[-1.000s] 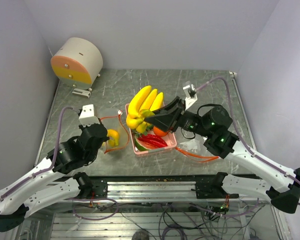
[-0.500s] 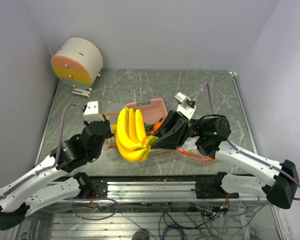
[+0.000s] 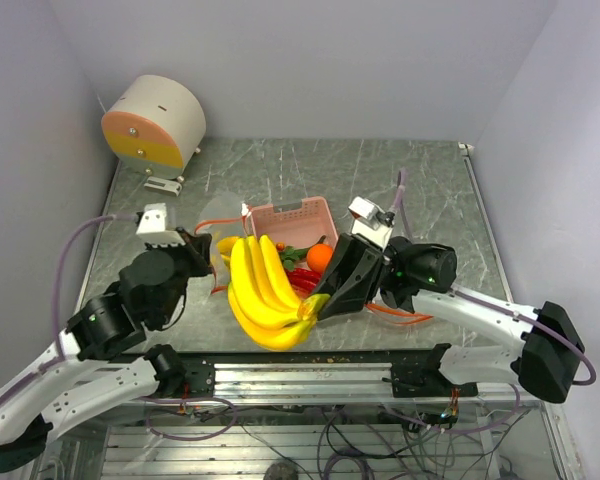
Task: Place the food in the zip-top bag and seal the zipper
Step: Place the fake fruit in the zipper food storage bag.
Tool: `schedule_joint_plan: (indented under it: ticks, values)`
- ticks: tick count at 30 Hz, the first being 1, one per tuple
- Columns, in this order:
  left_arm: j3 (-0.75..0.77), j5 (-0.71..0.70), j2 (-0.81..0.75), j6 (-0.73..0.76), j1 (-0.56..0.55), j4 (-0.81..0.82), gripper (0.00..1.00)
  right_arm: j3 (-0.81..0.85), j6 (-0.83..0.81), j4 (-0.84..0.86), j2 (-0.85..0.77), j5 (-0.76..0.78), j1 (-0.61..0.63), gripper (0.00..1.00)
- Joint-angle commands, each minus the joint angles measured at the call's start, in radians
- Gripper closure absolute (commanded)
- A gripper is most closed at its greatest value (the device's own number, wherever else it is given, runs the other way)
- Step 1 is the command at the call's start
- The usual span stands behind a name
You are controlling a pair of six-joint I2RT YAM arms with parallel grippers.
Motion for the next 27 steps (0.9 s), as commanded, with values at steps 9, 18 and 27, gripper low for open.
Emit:
schedule_joint_plan:
  ticks: [9,18,27]
  values:
    - [0.045,0.148,-0.092,0.038,0.003,0.056,0.93,0.066,0.208,0.383,0.168,-0.024,-0.005,1.00]
    - [0.049,0.233,-0.122,0.042,0.002,0.050,0.93,0.050,0.206,0.372,0.226,0.009,-0.071,1.00]
    - [0.041,0.275,-0.157,0.028,0.003,0.017,0.93,0.082,0.265,0.383,0.305,0.093,-0.164,1.00]
